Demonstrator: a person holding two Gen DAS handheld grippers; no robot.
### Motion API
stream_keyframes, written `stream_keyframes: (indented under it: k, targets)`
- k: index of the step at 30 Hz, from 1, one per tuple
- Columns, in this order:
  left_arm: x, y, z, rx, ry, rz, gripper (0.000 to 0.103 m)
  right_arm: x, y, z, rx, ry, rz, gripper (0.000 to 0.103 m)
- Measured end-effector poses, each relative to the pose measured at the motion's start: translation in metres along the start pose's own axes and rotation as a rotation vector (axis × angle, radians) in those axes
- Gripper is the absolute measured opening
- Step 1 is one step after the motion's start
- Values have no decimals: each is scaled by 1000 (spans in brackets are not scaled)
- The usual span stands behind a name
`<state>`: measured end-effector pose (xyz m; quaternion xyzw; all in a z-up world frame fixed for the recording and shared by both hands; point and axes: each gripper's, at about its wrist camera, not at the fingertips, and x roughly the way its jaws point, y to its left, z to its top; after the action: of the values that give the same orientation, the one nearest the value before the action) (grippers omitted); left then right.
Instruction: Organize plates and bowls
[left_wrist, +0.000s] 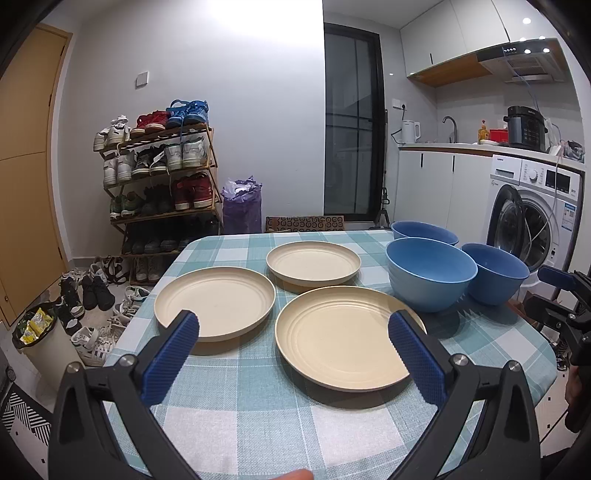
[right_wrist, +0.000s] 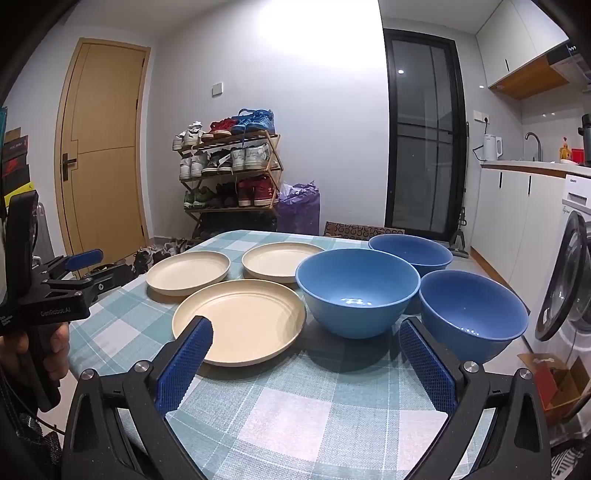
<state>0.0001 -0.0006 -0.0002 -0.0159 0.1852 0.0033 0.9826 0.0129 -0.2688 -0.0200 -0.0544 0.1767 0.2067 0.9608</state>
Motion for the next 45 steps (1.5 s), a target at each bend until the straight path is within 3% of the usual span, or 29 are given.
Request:
stream_keyframes:
  k: [45]
  targets:
    - [3,-2,-1,-4,1,1,103,-1,0,0,-2,1,-4,103]
